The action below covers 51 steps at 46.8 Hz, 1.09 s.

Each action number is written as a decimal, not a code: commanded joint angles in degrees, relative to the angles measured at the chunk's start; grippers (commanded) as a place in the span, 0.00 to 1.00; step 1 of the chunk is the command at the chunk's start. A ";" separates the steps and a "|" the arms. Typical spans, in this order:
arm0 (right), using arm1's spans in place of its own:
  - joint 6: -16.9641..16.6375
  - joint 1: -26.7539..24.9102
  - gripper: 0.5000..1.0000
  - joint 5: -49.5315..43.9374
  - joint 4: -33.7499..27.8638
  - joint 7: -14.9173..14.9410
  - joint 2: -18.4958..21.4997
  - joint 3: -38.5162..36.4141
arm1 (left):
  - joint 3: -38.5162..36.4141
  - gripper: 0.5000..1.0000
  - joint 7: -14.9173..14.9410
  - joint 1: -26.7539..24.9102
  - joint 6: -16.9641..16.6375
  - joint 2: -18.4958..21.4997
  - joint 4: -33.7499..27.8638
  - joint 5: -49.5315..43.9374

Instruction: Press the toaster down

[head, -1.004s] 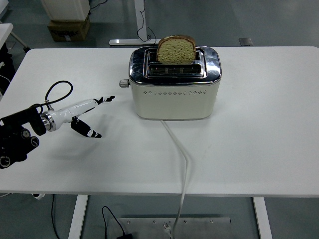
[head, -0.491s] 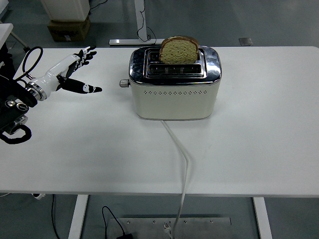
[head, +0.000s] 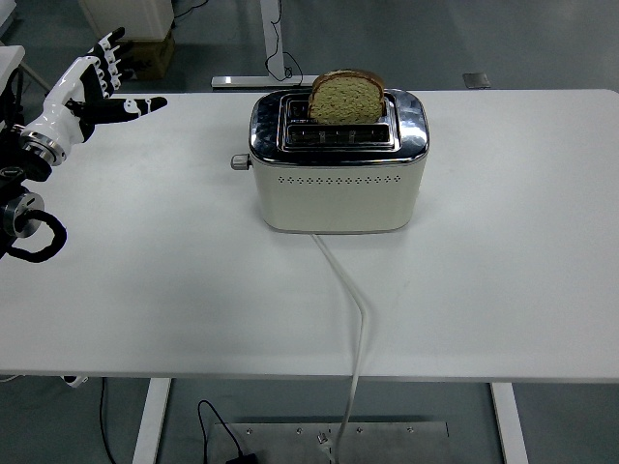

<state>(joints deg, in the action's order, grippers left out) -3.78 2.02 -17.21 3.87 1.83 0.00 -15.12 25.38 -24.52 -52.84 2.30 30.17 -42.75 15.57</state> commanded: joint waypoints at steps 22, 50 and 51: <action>0.00 0.01 0.99 0.07 0.09 0.01 0.00 0.00 | 0.10 1.00 0.00 0.37 4.02 -10.22 12.15 -16.88; 0.00 0.01 1.00 -0.02 0.00 0.01 0.00 0.00 | 5.38 1.00 -0.09 1.25 10.26 -15.14 19.28 -24.97; 0.00 0.01 1.00 -0.02 0.00 0.01 0.00 0.00 | 5.46 1.00 -0.09 1.25 10.70 -15.23 19.54 -25.06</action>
<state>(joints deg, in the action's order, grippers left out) -3.78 2.04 -17.19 3.86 1.85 0.00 -15.11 30.76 -24.64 -51.59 11.90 15.04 -23.75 -9.37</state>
